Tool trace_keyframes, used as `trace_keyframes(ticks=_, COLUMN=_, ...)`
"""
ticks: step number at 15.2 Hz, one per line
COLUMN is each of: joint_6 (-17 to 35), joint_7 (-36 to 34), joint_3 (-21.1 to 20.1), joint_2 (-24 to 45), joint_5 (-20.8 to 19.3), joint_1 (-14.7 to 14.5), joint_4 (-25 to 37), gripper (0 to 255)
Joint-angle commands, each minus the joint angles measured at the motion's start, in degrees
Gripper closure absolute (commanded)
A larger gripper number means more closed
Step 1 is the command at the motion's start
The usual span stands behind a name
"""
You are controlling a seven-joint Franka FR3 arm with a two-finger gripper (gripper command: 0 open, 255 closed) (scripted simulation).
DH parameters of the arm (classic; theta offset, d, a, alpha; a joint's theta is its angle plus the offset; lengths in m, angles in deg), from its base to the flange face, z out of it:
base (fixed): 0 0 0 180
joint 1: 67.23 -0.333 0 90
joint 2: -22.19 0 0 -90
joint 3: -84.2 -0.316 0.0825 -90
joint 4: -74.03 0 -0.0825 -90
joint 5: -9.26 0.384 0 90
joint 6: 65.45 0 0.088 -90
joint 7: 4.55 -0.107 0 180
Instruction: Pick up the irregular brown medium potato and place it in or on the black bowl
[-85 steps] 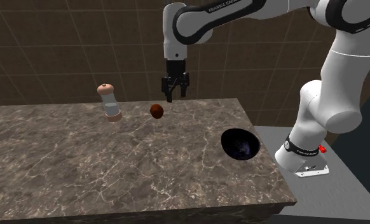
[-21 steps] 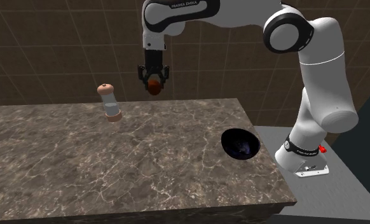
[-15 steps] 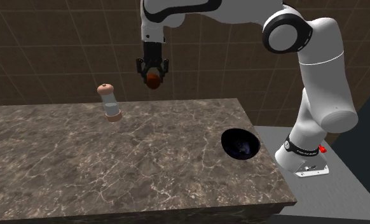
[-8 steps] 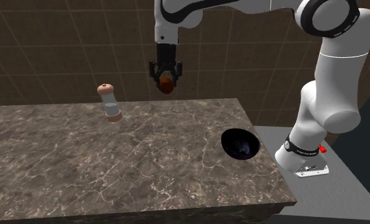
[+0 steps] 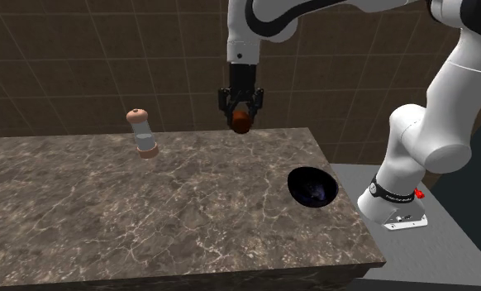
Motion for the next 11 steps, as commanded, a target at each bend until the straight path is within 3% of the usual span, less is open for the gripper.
trace_keyframes(ticks=1, joint_6=0.7, joint_7=-1.2, joint_3=-0.7, joint_2=-4.2, joint_5=-0.2, joint_1=-0.5, joint_4=-4.5, gripper=255)
trace_keyframes(ticks=11, joint_6=1.9, joint_7=-8.9, joint_3=-6.3, joint_2=-24.9, joint_5=1.2, joint_1=-3.1, joint_4=-23.8, gripper=255)
